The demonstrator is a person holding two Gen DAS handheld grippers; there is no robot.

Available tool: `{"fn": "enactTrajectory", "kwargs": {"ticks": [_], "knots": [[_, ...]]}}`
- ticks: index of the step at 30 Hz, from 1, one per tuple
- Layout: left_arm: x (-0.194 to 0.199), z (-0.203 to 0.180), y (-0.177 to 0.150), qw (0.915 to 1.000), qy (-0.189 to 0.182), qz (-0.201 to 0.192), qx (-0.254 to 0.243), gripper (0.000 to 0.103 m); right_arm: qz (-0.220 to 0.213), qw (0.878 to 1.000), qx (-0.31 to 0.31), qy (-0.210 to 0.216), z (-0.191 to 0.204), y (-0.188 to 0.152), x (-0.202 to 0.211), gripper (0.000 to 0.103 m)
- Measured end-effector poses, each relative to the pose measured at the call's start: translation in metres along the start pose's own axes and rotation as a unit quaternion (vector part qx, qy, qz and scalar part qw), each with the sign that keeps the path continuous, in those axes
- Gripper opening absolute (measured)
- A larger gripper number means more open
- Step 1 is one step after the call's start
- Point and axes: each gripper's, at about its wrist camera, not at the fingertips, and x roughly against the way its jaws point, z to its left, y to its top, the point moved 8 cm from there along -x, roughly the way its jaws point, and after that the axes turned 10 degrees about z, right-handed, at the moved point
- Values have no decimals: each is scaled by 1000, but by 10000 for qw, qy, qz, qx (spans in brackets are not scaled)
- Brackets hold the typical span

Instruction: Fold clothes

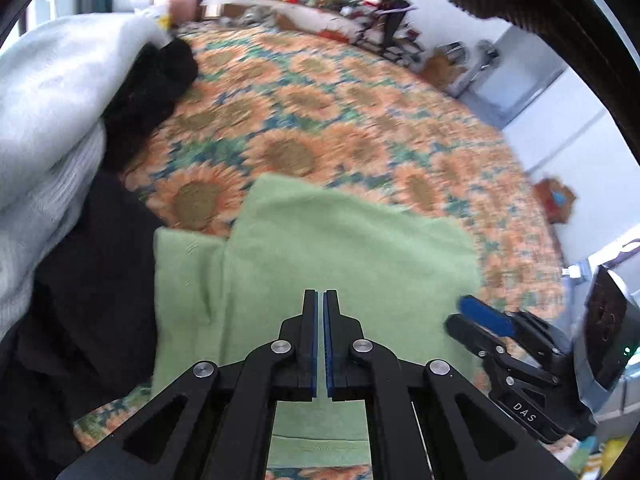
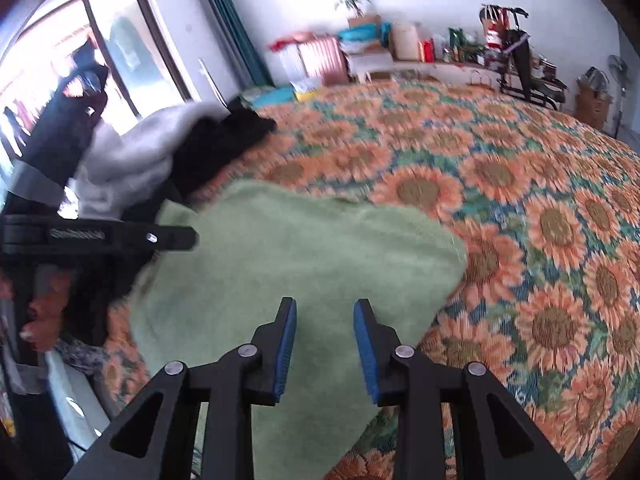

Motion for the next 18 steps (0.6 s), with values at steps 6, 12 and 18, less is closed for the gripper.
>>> {"fn": "enactTrajectory", "kwargs": {"ticks": [6,12,18], "knots": [[-6,19,-7,9996,182,-46,219,5,-168,9987,-449,146,-18,-14,9,31],[21,0,-22,9992,57,-373,117,4,-482,9956,-760,257,-7,-31,33,34],[12,2,-52,9996,-92,-179,182,4,-447,9948,-726,556,24,-39,22,34]]}}
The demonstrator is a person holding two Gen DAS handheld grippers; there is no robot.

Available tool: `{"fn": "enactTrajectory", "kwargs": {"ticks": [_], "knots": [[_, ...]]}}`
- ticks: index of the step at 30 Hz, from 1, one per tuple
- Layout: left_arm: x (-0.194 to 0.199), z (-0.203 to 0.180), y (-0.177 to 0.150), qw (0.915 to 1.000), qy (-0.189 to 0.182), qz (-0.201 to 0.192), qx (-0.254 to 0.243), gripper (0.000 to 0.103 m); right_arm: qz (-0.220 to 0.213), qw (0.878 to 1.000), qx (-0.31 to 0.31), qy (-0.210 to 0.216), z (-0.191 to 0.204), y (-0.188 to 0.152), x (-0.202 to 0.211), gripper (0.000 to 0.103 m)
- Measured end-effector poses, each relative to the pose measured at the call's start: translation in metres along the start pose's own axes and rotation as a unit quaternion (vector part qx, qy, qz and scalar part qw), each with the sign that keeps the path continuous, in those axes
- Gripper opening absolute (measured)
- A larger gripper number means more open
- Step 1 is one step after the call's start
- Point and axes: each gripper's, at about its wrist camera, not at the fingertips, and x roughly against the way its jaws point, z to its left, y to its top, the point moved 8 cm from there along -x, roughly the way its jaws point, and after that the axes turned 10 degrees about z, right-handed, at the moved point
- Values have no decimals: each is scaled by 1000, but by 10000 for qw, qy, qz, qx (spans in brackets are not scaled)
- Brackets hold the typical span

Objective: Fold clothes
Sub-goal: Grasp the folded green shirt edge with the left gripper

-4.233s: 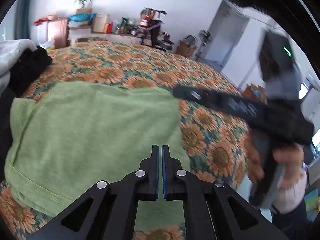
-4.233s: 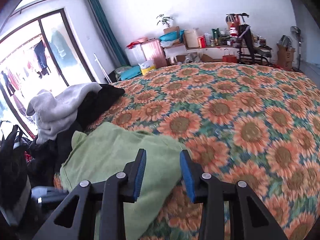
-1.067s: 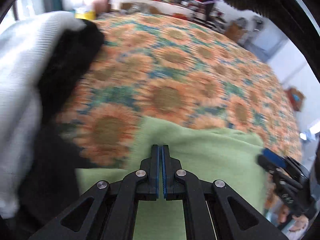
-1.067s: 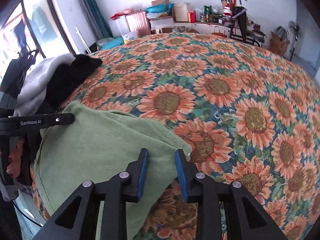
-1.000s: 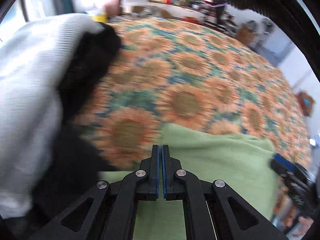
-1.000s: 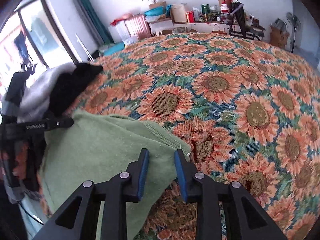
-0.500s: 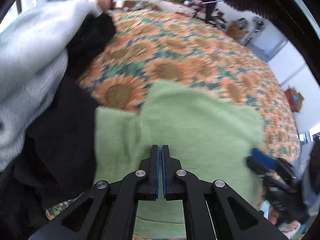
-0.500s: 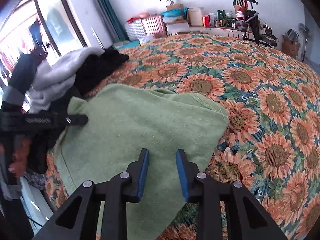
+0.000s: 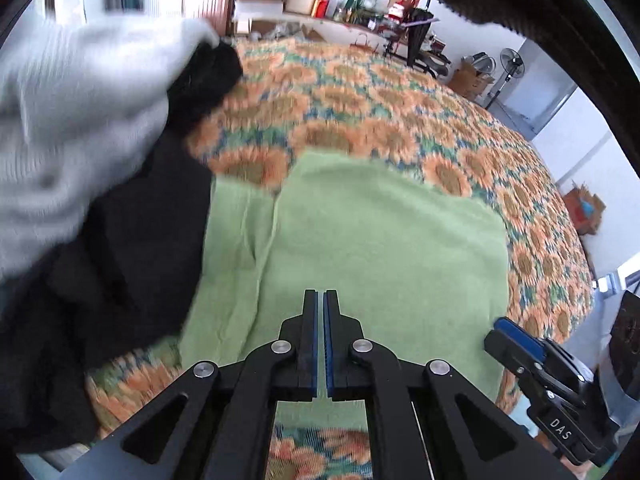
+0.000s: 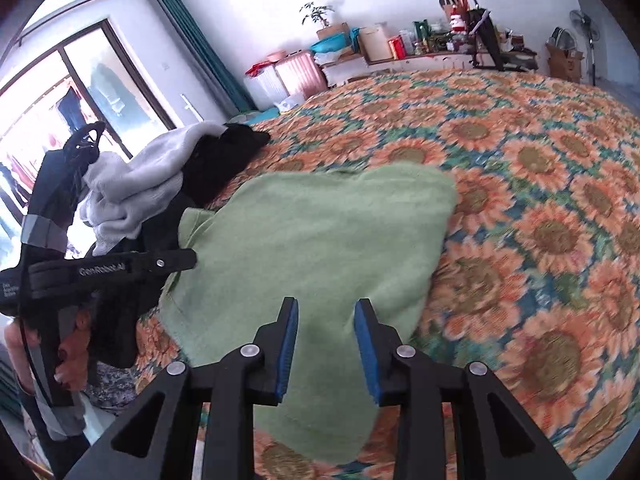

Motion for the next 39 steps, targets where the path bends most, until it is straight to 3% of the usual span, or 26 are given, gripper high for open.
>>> {"fn": "enactTrajectory", "kwargs": {"ticks": [4,7,11,17,20,23,24,25,26,27,28,31,36,39], "knots": [[-6,27,-6,9982,-356,-55,488,4,-79,9994,-147,-292,-8,-7,0,30],[-2,34,-5,9954,-452,-289,792,4,-153,9984,-520,-164,-14,-7,2,30],[14,11,-19,9961,-490,-598,437,4,-203,9987,-437,-147,1,-6,0,33],[8,33,-36,9954,-46,-599,745,4,-201,9983,-533,-97,-11,-19,6,30],[13,34,-42,9944,-47,-707,784,4,-211,9964,-816,130,-17,-23,13,31],[24,26,-48,9935,7,-921,665,5,-275,9886,-1381,526,-24,-30,19,38],[29,24,-51,9927,-52,-1013,658,11,-301,9871,-1460,593,-25,-32,20,43],[34,22,-54,9911,-177,-1130,677,24,-313,9864,-1502,592,-26,-35,21,50],[39,21,-57,9890,-315,-1253,713,34,-326,9857,-1543,591,-27,-37,22,54],[44,20,-62,9862,-472,-1386,775,52,-327,9849,-1589,606,-28,-39,22,57],[49,18,-65,9827,-636,-1530,826,61,-286,9836,-1651,672,-30,-41,21,57],[54,8,-70,9722,-1095,-1840,951,64,-86,9777,-1863,966,-35,-48,14,57],[42,-1,-71,9634,-1698,-1695,1199,64,-68,9723,-1942,1297,-36,-51,11,58],[45,-4,-70,9460,-2197,-1933,1394,64,-73,9675,-2063,1460,-38,-52,11,58]]}}
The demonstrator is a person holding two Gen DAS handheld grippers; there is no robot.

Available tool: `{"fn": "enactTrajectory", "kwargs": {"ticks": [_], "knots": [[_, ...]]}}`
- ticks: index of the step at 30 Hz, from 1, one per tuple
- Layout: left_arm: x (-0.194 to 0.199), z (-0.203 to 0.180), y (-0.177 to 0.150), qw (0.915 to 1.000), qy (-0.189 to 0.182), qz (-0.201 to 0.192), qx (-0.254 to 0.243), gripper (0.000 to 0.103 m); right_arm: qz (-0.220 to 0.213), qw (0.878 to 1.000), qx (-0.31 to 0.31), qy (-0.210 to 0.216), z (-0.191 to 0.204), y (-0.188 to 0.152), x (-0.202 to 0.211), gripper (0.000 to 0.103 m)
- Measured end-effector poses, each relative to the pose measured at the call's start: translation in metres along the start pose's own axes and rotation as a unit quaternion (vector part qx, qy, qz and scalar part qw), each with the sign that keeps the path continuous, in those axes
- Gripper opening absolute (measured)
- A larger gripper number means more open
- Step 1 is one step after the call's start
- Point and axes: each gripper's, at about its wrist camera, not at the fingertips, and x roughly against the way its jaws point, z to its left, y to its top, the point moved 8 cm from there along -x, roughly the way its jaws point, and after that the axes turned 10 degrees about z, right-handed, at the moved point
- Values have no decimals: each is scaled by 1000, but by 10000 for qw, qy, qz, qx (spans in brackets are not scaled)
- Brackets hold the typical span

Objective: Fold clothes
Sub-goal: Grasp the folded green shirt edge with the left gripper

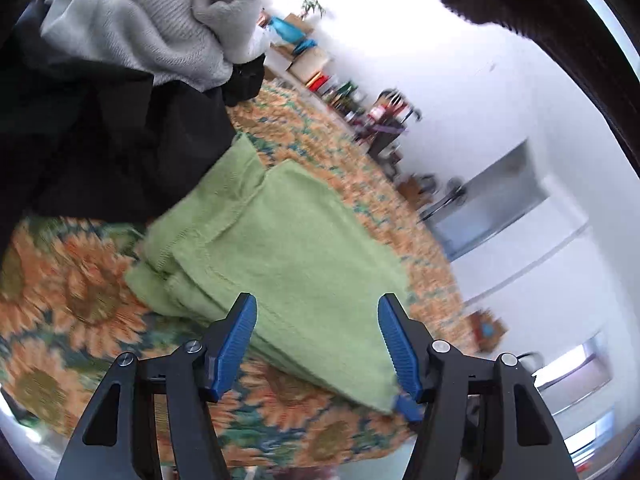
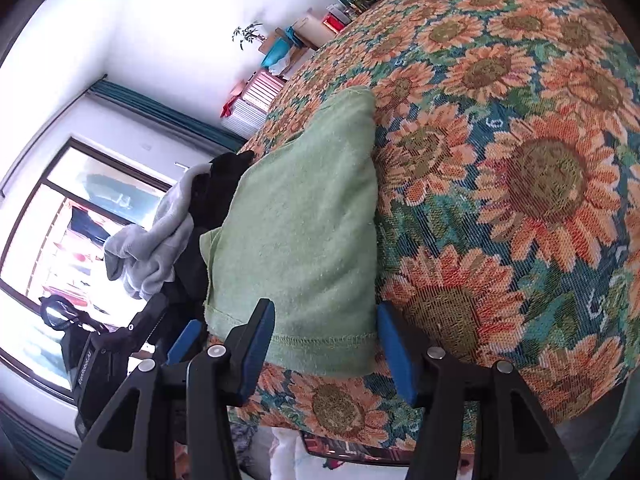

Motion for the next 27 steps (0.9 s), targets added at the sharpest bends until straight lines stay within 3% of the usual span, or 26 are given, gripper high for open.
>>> {"fn": "enactTrajectory", "kwargs": {"ticks": [6,12,15,16,21,27], "knots": [[0,-5,2,9974,-622,-207,310,64,114,9999,-41,116,0,-4,1,58],[0,1,1,9965,-538,-325,557,64,228,9993,-129,266,1,-7,0,58],[0,2,1,9971,-150,-496,561,64,312,9986,-248,345,0,-8,-4,49],[0,1,2,9971,-72,-549,530,64,333,9984,-265,360,0,-8,-5,40],[-8,-4,1,9977,-199,-493,413,64,310,9987,-93,386,6,-8,-3,27],[-16,2,-5,9949,-551,-392,743,64,240,9982,30,552,20,-2,3,25]]}}
